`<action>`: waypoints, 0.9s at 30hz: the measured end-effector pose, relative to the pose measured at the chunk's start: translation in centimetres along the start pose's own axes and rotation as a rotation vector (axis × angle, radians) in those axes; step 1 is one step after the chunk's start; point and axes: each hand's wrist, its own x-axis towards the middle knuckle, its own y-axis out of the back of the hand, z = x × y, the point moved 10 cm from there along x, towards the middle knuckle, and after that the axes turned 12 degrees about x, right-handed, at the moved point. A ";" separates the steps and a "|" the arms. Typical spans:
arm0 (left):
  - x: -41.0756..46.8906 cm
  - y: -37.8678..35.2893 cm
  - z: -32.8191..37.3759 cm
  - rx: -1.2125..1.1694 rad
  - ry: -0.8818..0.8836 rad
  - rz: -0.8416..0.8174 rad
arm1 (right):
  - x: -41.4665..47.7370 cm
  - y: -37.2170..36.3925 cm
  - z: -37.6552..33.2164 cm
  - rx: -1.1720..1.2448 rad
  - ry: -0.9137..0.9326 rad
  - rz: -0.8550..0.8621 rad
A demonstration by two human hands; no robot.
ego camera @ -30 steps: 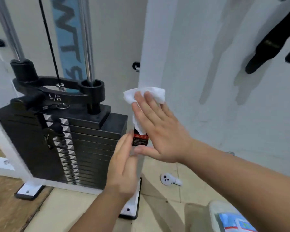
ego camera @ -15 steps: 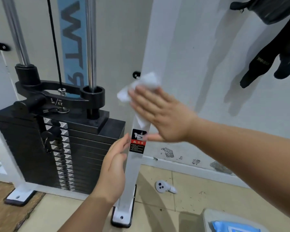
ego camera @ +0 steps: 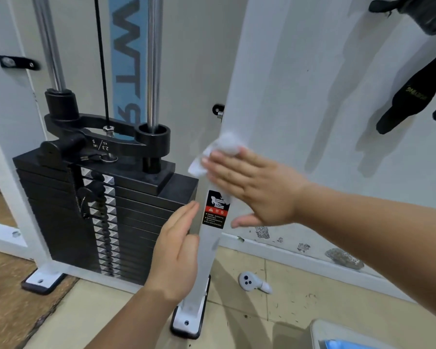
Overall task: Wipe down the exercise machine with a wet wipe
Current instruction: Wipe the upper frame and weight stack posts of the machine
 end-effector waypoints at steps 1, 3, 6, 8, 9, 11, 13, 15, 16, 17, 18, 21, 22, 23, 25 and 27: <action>0.0 0.9 0.2 0.092 -0.033 0.073 | 0.0 -0.1 -0.1 0.003 0.050 -0.029; 0.0 2.3 0.6 0.320 -0.078 0.198 | 0.7 2.3 2.1 -0.016 0.003 0.046; 0.3 1.9 -0.2 0.546 -0.066 0.167 | 1.4 6.1 6.5 -0.049 -0.233 0.198; 0.4 0.9 -1.7 0.630 -0.058 0.079 | 1.7 5.8 5.9 -0.010 -0.294 0.201; 0.3 0.5 -2.5 0.670 -0.060 0.040 | 1.9 4.7 4.3 0.021 -0.281 0.172; 0.1 0.0 -3.8 0.747 -0.095 0.007 | 1.8 1.0 0.0 0.055 -0.200 0.065; -0.3 -0.2 -4.9 0.816 -0.138 -0.004 | 1.0 -2.6 -4.1 0.061 -0.124 -0.030; -0.8 -0.7 -6.5 0.871 -0.158 -0.037 | 0.1 -5.4 -6.8 0.040 -0.098 -0.091; -1.1 -1.0 -7.4 0.894 -0.162 -0.056 | -0.2 -6.7 -7.9 0.031 -0.090 -0.118; -1.4 -1.3 -8.2 0.912 -0.163 -0.077 | -0.5 -8.0 -9.1 0.029 -0.083 -0.149; -1.6 -1.6 -8.9 0.925 -0.160 -0.095 | -0.6 -9.3 -10.2 0.032 -0.072 -0.178; -1.6 -2.0 -10.2 0.942 -0.148 -0.120 | -1.2 -13.5 -14.1 0.064 -0.033 -0.255; -1.5 -2.1 -10.4 0.940 -0.150 -0.119 | -1.5 -14.9 -15.6 0.078 -0.011 -0.278; -1.4 -2.1 -10.5 0.936 -0.149 -0.115 | -1.8 -16.3 -17.1 0.098 0.011 -0.301; -1.3 -2.1 -10.9 0.936 -0.139 -0.107 | -2.5 -18.9 -19.7 0.133 0.047 -0.358; -1.2 -2.2 -11.0 0.946 -0.145 -0.083 | -2.9 -19.8 -20.6 0.134 0.060 -0.365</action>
